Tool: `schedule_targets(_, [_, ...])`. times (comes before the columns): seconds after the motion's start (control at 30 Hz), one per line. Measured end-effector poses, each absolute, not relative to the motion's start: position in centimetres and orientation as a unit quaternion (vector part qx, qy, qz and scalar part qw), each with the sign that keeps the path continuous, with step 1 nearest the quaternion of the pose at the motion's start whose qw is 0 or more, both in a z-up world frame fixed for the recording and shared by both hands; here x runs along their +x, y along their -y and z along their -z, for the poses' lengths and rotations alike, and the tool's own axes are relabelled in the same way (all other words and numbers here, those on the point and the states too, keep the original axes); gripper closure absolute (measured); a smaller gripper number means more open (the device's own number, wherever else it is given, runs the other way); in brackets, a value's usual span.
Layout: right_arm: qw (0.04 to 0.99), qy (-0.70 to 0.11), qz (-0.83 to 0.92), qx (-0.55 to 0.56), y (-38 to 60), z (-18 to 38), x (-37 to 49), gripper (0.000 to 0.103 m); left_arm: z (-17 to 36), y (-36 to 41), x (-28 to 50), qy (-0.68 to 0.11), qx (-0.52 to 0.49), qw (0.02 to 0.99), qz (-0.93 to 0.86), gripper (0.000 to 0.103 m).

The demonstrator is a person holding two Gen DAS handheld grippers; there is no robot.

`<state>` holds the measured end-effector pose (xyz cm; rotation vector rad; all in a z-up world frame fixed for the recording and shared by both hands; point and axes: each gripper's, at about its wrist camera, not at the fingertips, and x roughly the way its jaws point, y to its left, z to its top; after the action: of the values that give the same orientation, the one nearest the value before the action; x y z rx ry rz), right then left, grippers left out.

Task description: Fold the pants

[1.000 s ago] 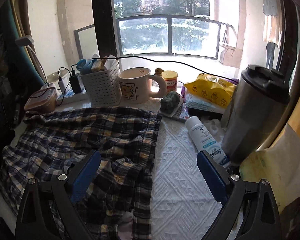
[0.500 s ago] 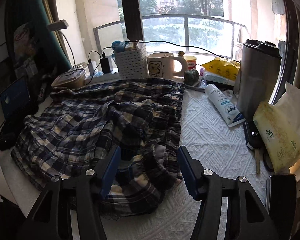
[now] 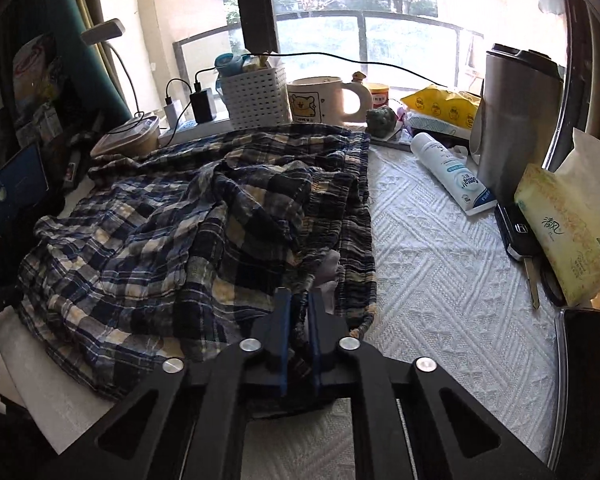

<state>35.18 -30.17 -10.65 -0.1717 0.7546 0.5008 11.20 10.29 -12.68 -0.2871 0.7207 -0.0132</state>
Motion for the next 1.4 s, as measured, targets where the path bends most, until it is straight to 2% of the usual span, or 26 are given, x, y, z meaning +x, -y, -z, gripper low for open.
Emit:
schedule_targets(0.03, [0.897,-0.36,-0.242,-0.084,30.2,10.2,34.8,0.097,12.3,-10.5,11.0,-0.344,-0.144,0.928,0.008,0.097])
schedule_targets(0.13, [0.904,-0.345,-0.244,-0.071,30.7,8.3,33.9,0.097,10.8,-11.1,10.1,-0.322,-0.152,0.934,0.016,0.098])
schedule_targets(0.33, [0.911,-0.316,-0.258,-0.049,31.8,4.1,30.9,0.097,7.7,-12.2,7.9,-0.299,-0.165,0.939,0.03,0.098])
schedule_targets(0.5, [0.913,-0.316,-0.259,-0.02,33.5,2.7,29.1,0.097,6.0,-13.5,5.7,-0.293,-0.181,0.938,0.038,0.098])
schedule_targets(0.7, [0.909,-0.339,-0.24,0.015,36.5,3.9,28.0,0.097,7.2,-13.2,4.0,-0.347,-0.162,0.922,0.06,0.098])
schedule_targets(0.97, [0.892,-0.405,-0.201,0.001,38.4,10.7,25.9,0.097,12.4,-10.4,2.5,-0.457,-0.106,0.876,0.114,0.098])
schedule_targets(1.13, [0.891,-0.409,-0.197,0.014,39.5,12.1,24.9,0.097,13.2,-10.9,2.1,-0.469,-0.114,0.866,0.128,0.098])
schedule_targets(1.4, [0.899,-0.383,-0.21,0.026,40.0,10.2,23.9,0.096,11.6,-12.0,1.7,-0.44,-0.132,0.877,0.141,0.095])
